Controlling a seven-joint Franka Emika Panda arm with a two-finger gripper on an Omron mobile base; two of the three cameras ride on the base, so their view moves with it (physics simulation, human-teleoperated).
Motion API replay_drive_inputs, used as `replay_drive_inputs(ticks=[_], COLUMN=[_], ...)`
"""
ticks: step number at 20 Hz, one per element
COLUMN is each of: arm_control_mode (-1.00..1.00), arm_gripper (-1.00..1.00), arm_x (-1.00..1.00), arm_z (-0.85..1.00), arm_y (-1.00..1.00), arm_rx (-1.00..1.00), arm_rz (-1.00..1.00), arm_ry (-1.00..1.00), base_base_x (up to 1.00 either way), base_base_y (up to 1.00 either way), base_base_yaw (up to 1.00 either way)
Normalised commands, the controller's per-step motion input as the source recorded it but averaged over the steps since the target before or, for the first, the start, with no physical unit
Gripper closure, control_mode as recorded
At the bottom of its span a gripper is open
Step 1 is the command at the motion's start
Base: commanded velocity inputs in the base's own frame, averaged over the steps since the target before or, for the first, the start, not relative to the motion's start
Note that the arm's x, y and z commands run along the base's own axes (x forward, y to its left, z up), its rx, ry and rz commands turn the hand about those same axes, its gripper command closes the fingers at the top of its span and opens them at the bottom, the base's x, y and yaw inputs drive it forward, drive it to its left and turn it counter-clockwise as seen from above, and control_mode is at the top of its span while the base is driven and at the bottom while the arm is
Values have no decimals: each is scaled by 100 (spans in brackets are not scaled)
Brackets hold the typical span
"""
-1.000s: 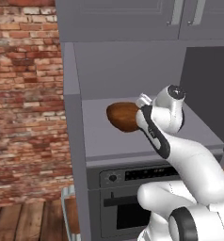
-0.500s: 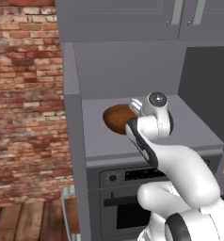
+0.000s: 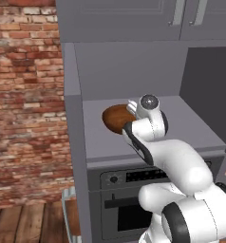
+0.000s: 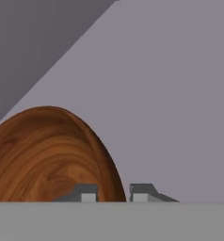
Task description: Pick up the bowls on the counter and stack them on top of one another in the open cabinet. Place the smaller bowl on top of the larger bowl.
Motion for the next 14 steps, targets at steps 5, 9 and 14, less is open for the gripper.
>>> replay_drive_inputs(ticks=[5,9,14], arm_control_mode=[-100,-100,-100], arm_gripper=[100,100,100], arm_x=[26,22,12], arm_z=[-13,-12,-12], arm_y=[2,3,3], arm_rx=[0,0,0], arm_rz=[-4,-4,-3], arm_ry=[4,7,8], base_base_x=[0,0,0], base_base_y=[0,0,0], base_base_yaw=[0,0,0])
